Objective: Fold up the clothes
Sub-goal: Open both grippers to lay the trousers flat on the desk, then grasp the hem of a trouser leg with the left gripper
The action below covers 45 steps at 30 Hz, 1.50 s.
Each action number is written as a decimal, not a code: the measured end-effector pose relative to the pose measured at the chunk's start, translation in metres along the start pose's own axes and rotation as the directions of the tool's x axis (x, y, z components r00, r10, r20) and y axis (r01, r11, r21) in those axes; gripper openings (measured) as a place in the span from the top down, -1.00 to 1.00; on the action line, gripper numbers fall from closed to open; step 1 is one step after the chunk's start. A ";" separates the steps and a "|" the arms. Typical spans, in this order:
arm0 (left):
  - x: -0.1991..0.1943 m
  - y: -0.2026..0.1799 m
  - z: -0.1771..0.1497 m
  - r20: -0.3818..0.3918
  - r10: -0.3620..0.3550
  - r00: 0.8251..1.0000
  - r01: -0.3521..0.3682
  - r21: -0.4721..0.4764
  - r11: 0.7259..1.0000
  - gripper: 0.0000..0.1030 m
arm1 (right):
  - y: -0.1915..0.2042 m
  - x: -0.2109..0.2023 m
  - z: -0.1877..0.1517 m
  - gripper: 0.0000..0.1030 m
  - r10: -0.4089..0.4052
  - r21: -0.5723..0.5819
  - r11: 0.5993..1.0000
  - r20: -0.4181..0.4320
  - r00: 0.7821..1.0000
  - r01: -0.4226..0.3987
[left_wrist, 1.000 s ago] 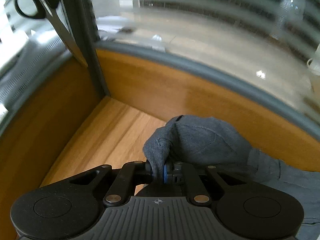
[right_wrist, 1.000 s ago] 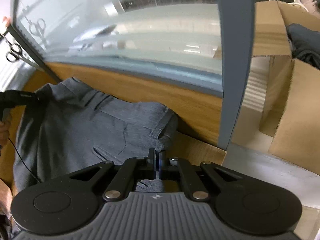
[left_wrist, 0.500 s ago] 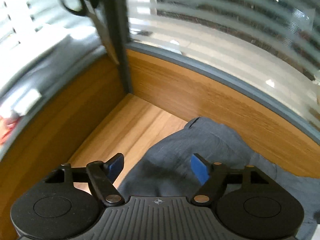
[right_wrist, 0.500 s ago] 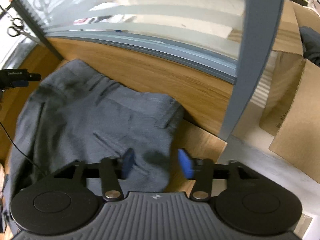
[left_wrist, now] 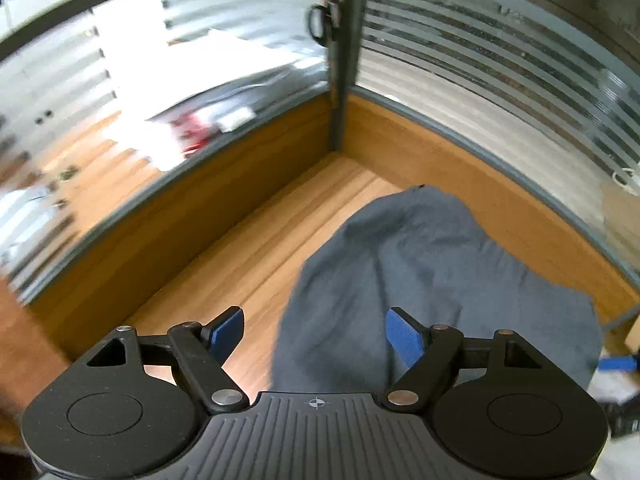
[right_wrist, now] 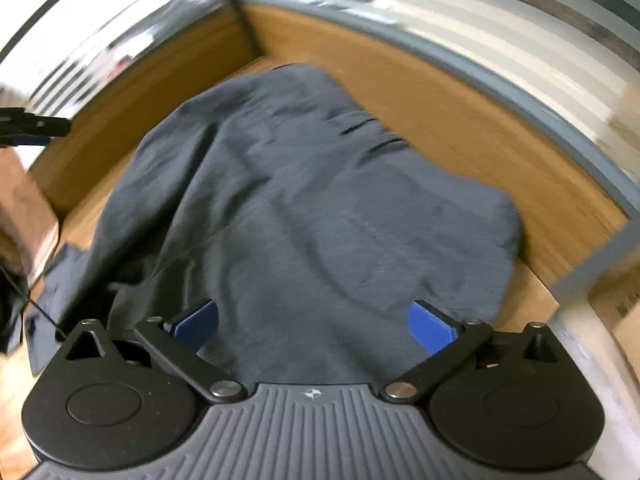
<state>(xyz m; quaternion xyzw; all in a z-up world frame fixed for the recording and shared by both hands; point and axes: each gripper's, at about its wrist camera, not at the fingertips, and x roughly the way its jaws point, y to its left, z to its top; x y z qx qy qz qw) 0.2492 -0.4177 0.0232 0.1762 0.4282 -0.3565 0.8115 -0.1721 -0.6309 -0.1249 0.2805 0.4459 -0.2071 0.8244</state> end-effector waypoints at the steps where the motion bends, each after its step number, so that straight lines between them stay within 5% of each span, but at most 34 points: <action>1: -0.009 0.004 -0.008 0.004 0.011 1.000 -0.011 -0.001 1.000 -0.63 | 0.006 0.001 0.001 -0.98 0.004 -0.022 1.000 -0.007 1.000 -0.004; 17: -0.120 0.120 -0.172 -0.050 0.120 0.992 -0.128 -0.201 0.971 -0.69 | 0.095 0.001 -0.011 -0.98 0.010 -0.205 0.979 -0.004 1.000 -0.011; 29: -0.109 0.163 -0.284 -0.068 0.122 0.990 -0.138 -0.335 0.932 -0.68 | 0.140 0.047 -0.025 -0.98 -0.063 -0.242 0.969 -0.079 0.995 0.042; 35: -0.079 0.176 -0.310 -0.128 0.092 0.988 -0.138 -0.414 0.900 -0.32 | 0.149 0.074 -0.010 -0.98 -0.119 -0.250 0.964 -0.097 0.988 0.092; 40: -0.064 0.179 -0.324 -0.160 0.039 0.986 -0.119 -0.529 0.840 0.16 | 0.152 0.097 -0.006 -0.98 -0.160 -0.276 0.954 -0.126 0.979 0.121; 45: -0.054 0.186 -0.329 -0.182 0.066 0.981 -0.164 -0.598 0.784 0.24 | 0.153 0.107 -0.008 -0.98 -0.168 -0.269 0.955 -0.138 0.976 0.126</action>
